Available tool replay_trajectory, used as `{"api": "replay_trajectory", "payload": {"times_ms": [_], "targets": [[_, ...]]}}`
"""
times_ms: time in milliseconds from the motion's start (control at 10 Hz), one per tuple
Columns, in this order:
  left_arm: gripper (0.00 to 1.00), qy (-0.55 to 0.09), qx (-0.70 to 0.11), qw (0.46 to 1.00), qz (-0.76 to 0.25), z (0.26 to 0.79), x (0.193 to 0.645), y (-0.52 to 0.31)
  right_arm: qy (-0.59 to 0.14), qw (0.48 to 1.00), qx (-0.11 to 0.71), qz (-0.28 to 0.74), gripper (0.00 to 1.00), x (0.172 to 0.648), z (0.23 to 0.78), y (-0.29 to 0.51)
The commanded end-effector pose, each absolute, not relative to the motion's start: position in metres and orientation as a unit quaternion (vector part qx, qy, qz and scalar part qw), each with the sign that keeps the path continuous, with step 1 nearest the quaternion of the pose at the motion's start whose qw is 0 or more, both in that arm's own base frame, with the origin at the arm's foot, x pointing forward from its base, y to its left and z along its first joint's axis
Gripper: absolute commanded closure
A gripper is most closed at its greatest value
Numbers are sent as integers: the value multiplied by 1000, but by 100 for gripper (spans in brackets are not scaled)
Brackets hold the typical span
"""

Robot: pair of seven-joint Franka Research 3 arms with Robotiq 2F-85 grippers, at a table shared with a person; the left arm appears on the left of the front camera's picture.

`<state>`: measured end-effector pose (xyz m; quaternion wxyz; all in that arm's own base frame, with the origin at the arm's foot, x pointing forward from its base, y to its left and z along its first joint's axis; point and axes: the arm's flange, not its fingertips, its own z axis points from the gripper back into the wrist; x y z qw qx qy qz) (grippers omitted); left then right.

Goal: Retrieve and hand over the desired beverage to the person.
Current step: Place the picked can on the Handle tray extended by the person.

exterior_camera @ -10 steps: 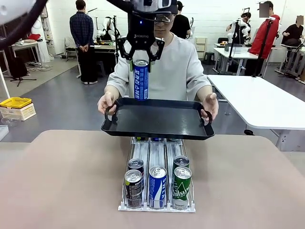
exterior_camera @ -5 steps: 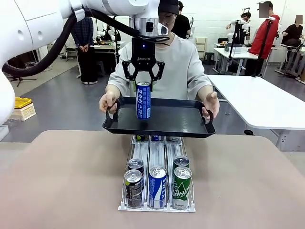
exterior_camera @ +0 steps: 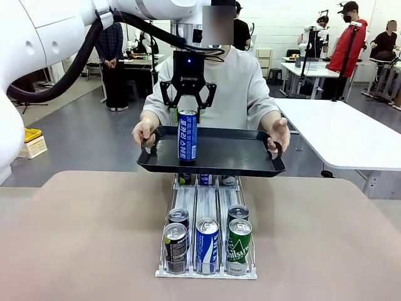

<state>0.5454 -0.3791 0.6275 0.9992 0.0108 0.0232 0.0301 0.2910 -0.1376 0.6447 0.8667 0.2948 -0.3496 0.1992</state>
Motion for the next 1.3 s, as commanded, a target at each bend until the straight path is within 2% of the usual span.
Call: {"api": "replay_trajectory", "payload": {"times_ms": [0, 200, 300, 400, 1200], "targets": [[42, 35, 2, 999, 42, 644, 560, -390, -357, 856, 311, 207, 0, 293, 646, -137], [42, 35, -1, 999, 37, 643, 560, -389, -357, 856, 311, 207, 0, 293, 646, -137], [34, 36, -3, 999, 37, 643, 559, -389, -357, 856, 311, 207, 0, 293, 646, -137], [0, 39, -7, 999, 35, 643, 559, -389, -357, 856, 311, 207, 0, 293, 646, -137], [0, 29, -7, 1000, 6, 657, 551, -387, -357, 856, 311, 207, 0, 293, 646, -137]]}}
